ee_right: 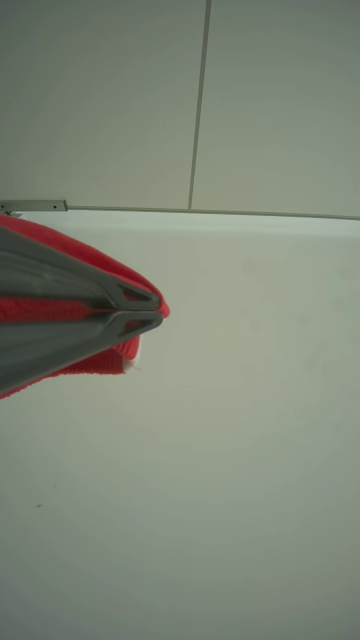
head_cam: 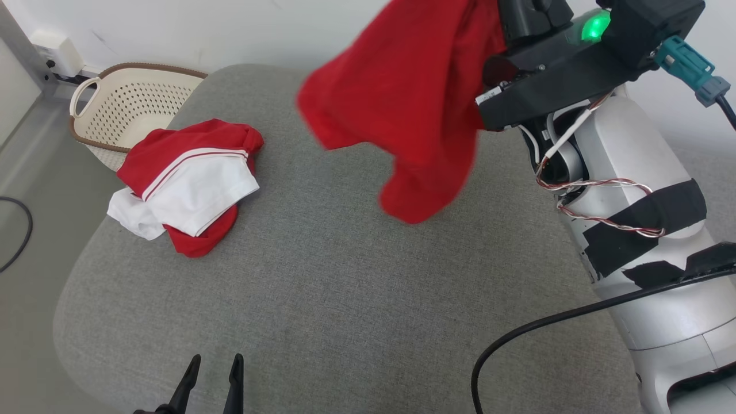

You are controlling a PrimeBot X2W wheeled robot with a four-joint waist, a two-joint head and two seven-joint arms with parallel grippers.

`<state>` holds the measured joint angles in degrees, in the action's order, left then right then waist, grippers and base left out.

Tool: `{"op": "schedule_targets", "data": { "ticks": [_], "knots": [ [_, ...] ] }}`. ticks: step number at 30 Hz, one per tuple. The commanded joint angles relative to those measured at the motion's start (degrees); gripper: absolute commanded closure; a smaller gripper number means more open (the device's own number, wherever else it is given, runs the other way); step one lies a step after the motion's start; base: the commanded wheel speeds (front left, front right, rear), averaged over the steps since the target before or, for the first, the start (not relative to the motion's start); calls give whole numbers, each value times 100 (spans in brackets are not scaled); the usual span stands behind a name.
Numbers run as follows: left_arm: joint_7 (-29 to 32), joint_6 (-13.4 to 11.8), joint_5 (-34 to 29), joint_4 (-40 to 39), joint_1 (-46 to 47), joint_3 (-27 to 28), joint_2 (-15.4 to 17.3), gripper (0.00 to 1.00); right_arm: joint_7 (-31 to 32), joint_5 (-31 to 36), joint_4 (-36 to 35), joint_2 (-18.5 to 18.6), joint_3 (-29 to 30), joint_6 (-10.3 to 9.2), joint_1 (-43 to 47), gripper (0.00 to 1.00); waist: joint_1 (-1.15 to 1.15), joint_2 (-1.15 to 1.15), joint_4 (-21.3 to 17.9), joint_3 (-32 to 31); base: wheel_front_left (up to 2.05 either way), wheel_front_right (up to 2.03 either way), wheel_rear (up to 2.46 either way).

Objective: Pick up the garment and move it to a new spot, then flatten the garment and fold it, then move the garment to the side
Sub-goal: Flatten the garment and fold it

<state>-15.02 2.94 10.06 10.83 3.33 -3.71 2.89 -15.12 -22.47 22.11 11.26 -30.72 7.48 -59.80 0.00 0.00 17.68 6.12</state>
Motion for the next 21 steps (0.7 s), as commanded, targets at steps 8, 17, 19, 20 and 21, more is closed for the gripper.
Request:
{"op": "schedule_targets", "data": {
  "ticks": [8, 17, 19, 20, 21],
  "knots": [
    [-24, -16, 34, -4, -107, -39, 2, 0, -4, -521, -171, 349, -526, 2, 682, 100, 0, 0, -150, 9, 0, 0, 0],
    [-25, 13, -36, -56, -87, 36, 2, 0, -7, -1775, -603, 1891, -1619, 2, 2536, 100, 0, 0, -446, 85, 0, 0, 0],
    [-25, 31, -91, -65, -61, 68, 2, 0, -5, -1800, -605, 2171, -1614, 2, 2856, 100, 0, 0, -528, 87, 0, 0, 0],
    [-24, 49, -113, -60, -40, 72, 0, 0, -6, -1855, -587, 2248, -1565, 2, 3012, 100, 0, 0, -561, 81, 0, 0, 0],
    [-24, 60, -119, -53, -24, 85, 2, 0, -5, -1870, -542, 2317, -1472, 2, 3139, 100, 0, 0, -600, 72, 0, 0, 0]
  ]
}}
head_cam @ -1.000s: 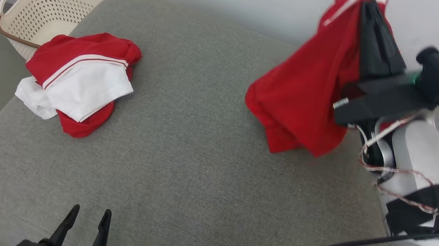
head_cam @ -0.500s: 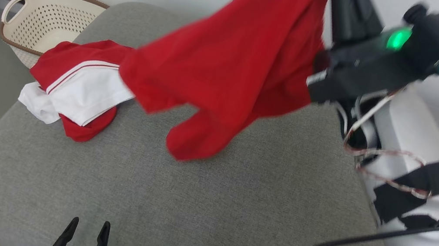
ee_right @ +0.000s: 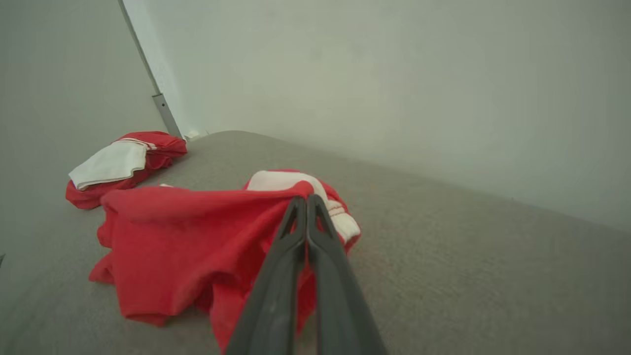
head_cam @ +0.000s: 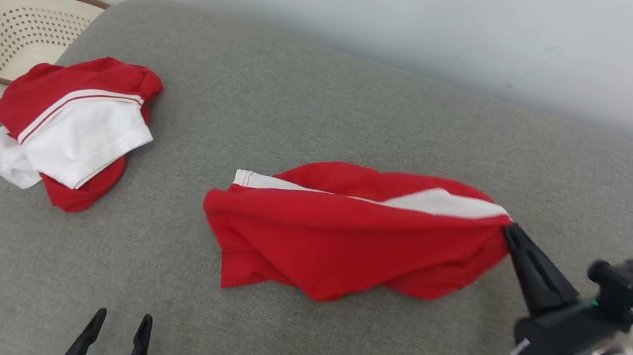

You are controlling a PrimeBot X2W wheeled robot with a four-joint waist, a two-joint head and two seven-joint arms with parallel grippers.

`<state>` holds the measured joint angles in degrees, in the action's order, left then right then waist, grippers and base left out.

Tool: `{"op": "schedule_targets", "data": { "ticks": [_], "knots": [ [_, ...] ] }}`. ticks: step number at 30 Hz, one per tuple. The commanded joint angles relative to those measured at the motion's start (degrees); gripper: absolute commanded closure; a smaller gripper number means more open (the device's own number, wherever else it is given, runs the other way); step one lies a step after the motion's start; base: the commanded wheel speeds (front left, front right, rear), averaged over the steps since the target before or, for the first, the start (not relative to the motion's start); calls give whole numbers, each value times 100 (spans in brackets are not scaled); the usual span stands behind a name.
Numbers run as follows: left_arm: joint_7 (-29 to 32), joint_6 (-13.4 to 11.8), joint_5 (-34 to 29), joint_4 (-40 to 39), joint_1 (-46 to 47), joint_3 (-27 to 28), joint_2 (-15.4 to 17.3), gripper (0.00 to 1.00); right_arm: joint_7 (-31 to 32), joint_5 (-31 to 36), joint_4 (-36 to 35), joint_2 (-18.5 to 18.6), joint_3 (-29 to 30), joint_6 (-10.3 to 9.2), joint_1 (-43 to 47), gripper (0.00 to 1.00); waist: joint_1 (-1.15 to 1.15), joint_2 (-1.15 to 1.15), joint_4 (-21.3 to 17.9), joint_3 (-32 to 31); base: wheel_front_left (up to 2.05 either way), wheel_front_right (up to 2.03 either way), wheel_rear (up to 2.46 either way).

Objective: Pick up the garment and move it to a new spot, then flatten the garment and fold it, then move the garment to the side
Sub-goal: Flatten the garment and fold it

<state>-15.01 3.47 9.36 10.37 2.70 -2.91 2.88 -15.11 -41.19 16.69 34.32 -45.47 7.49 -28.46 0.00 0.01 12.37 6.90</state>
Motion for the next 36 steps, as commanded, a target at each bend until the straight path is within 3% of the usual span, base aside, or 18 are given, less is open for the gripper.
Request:
{"op": "schedule_targets", "data": {
  "ticks": [1, 6, 8, 14, 21, 24, 31, 36],
  "knots": [
    [-25, 20, -47, -1, 52, 6, 3, 0, -6, 29, 41, 71, 78, 0, 117, 100, 0, -1, -100, -13, 0, 0, 0],
    [-25, 42, -69, 38, 61, 8, 2, 0, -6, 179, 250, 30, 476, 0, 574, 100, 0, -1, -248, -88, 0, 0, 0],
    [-25, 55, -59, 62, 55, -18, 2, 0, -6, 204, 419, -57, 600, 0, 691, 0, 0, -1, -282, -118, 0, 0, 0],
    [-25, 39, -30, 136, -1, -58, 3, 0, -7, 380, 790, -307, 1069, 0, 817, 0, 0, -1, -347, -248, 0, 0, 0],
    [-25, 25, -22, 160, -51, -58, 2, 0, -7, 998, 667, -607, 1999, 0, 885, 0, 0, -1, -394, -368, 0, 0, 0],
    [-26, 25, -33, 153, -41, -67, 3, 0, -6, 1326, 451, -849, 2140, 0, 899, 0, 0, -1, -393, -400, 0, 0, 0],
    [-26, 46, -15, 179, -50, -124, 2, 0, -6, 1625, 134, -1237, 1470, 0, 764, 0, 0, -1, -303, -425, 0, 0, 0],
    [-25, 60, -24, 198, -71, -161, 3, 0, -6, 1554, 117, -1459, 546, 0, 539, 0, 0, -1, -151, -397, 0, 0, 0]
  ]
}}
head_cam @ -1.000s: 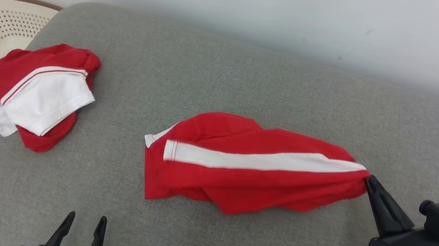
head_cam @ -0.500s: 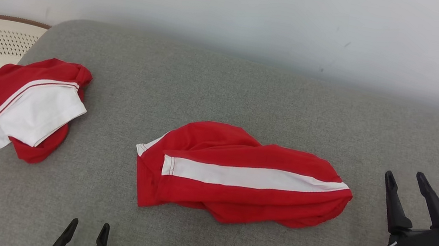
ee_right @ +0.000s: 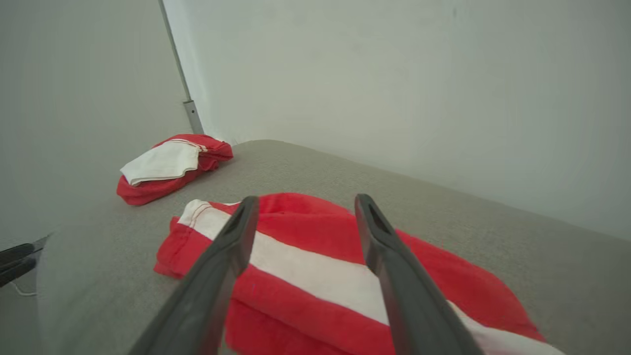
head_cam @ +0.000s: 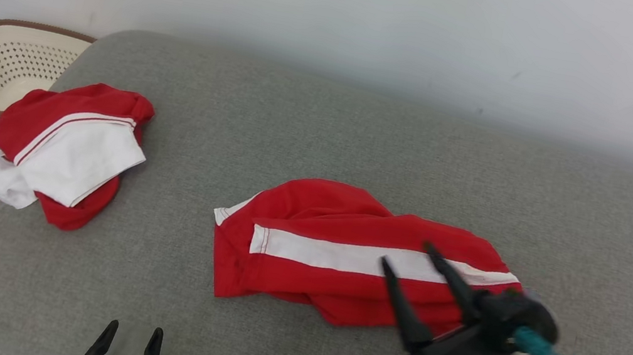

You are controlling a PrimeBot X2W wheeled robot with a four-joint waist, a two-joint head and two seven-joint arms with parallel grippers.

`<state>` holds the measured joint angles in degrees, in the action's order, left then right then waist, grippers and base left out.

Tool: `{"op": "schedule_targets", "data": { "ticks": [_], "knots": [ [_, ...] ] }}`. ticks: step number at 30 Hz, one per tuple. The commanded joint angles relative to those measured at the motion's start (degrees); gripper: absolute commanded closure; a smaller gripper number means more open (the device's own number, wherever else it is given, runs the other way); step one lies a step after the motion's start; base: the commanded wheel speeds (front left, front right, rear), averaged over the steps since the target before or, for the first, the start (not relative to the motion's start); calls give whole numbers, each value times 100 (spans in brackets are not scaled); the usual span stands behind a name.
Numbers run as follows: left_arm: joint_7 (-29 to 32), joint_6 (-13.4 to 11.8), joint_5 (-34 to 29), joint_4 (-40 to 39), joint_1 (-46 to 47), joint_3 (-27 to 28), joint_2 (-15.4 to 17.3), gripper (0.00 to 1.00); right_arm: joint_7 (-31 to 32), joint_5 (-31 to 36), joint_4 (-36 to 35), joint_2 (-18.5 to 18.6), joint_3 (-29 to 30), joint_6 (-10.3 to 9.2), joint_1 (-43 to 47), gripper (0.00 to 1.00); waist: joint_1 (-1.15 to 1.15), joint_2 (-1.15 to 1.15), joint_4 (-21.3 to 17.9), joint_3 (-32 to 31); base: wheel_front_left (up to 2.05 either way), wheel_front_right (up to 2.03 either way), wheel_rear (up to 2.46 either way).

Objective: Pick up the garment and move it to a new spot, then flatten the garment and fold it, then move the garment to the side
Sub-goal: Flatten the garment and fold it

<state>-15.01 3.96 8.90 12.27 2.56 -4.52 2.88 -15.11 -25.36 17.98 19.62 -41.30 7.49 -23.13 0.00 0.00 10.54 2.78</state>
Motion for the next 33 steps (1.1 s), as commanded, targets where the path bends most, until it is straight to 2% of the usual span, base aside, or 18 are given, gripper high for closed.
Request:
{"op": "schedule_targets", "data": {
  "ticks": [1, 8, 13, 21, 32, 33],
  "knots": [
    [-26, 6, 26, 11, -54, 0, 3, 0, -6, -66, 19, -37, -84, 0, -52, 0, 0, 0, 67, 27, 0, 0, 0],
    [-26, 29, 78, 45, 50, -100, 3, 0, -3, -296, 465, -341, -1432, 0, -686, 0, 0, 0, 405, 170, 0, 0, 0],
    [-25, -9, 119, 62, 111, -159, 3, 0, 8, -240, 1129, -564, -1877, 0, -1165, 0, 0, 0, 666, 275, 0, 0, 0],
    [-25, -37, 201, 63, 113, -253, 2, 0, 0, 132, 2336, -1018, -1804, 0, -1601, 0, 0, 0, 959, 376, 0, 0, 0],
    [-25, -102, 289, 48, 158, -453, 2, 0, -13, 966, 3389, -1477, -1131, 0, -1839, 0, 0, 0, 1204, 515, 0, 0, 0],
    [-25, -110, 299, 47, 174, -452, 3, 0, -12, 1030, 3450, -1509, -1080, 0, -1833, 11, 0, 0, 1223, 531, 0, 0, 0]
  ]
}}
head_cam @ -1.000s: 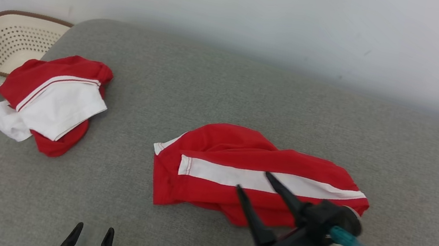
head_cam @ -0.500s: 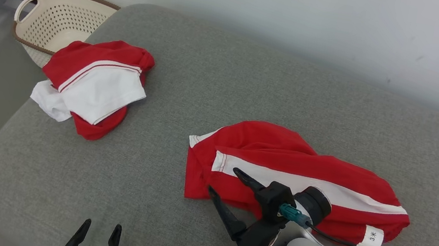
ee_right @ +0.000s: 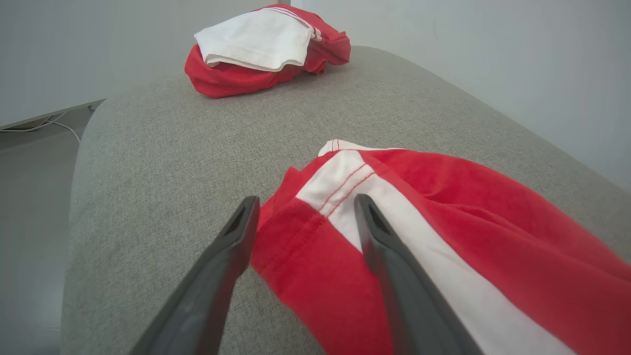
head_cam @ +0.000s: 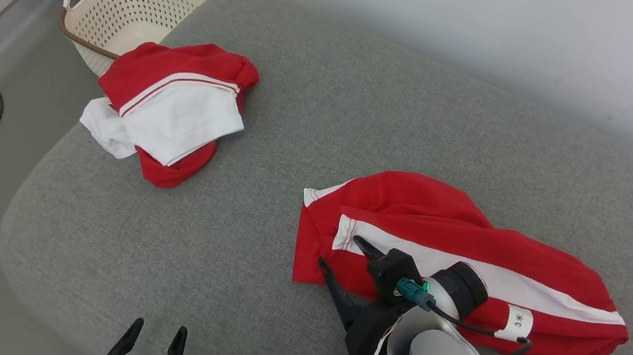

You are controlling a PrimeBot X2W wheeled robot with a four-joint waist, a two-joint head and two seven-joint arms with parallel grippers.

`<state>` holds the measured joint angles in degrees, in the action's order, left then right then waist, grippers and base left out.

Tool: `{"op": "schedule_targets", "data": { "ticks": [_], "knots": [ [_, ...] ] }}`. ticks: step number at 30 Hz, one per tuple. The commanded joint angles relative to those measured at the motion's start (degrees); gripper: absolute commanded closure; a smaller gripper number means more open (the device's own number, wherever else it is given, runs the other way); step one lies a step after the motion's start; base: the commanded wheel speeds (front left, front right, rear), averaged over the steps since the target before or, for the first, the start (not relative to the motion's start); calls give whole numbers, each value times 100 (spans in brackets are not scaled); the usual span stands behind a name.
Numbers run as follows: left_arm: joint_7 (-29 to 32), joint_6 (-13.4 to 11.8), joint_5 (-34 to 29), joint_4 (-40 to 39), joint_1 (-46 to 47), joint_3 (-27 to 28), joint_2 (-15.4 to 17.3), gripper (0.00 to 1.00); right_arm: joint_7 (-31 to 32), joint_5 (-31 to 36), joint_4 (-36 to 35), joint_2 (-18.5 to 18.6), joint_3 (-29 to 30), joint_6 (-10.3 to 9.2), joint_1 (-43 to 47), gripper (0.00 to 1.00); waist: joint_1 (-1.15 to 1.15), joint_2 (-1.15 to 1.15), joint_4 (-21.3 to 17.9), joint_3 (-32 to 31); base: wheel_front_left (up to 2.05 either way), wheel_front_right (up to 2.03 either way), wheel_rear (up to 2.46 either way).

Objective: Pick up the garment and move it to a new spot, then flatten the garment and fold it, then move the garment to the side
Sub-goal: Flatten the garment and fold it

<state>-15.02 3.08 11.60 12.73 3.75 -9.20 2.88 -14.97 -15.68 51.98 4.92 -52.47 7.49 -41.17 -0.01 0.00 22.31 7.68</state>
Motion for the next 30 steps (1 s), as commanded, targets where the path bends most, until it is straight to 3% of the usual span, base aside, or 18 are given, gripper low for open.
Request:
{"op": "schedule_targets", "data": {
  "ticks": [1, 2, 3, 18, 19, 20, 30],
  "knots": [
    [-24, -23, 46, -4, 86, 10, 2, 0, -28, 171, 172, -89, 148, 0, -31, 67, 1, 0, 82, 70, 0, 0, 0],
    [-24, -24, 47, -12, 103, 9, 3, 0, -29, 194, 191, -113, 202, 0, -31, 92, 1, 0, 98, 84, 0, 0, 0],
    [-25, -27, 52, -22, 112, 7, 3, 0, -28, 237, 197, -130, 251, 0, -29, 100, 1, 0, 113, 97, 0, 0, 0],
    [-24, -32, 49, -25, 26, -14, 3, 0, -29, 536, -277, -197, 927, 0, 127, 100, 1, 0, 158, 156, 0, 0, 0],
    [-24, -36, 51, -31, 18, -11, 3, 0, -28, 603, -278, -193, 1036, 0, 161, 67, 1, 0, 153, 149, 0, 0, 0],
    [-24, -38, 49, -33, 6, -7, 3, 0, -22, 635, -252, -191, 1131, 0, 226, 0, 1, 0, 146, 139, 0, 0, 0],
    [-24, 4, 94, -2, 83, -164, 3, 0, 34, 958, 44, -208, 1378, 0, 183, 0, 1, 0, 267, 166, 0, 0, 0]
  ]
}}
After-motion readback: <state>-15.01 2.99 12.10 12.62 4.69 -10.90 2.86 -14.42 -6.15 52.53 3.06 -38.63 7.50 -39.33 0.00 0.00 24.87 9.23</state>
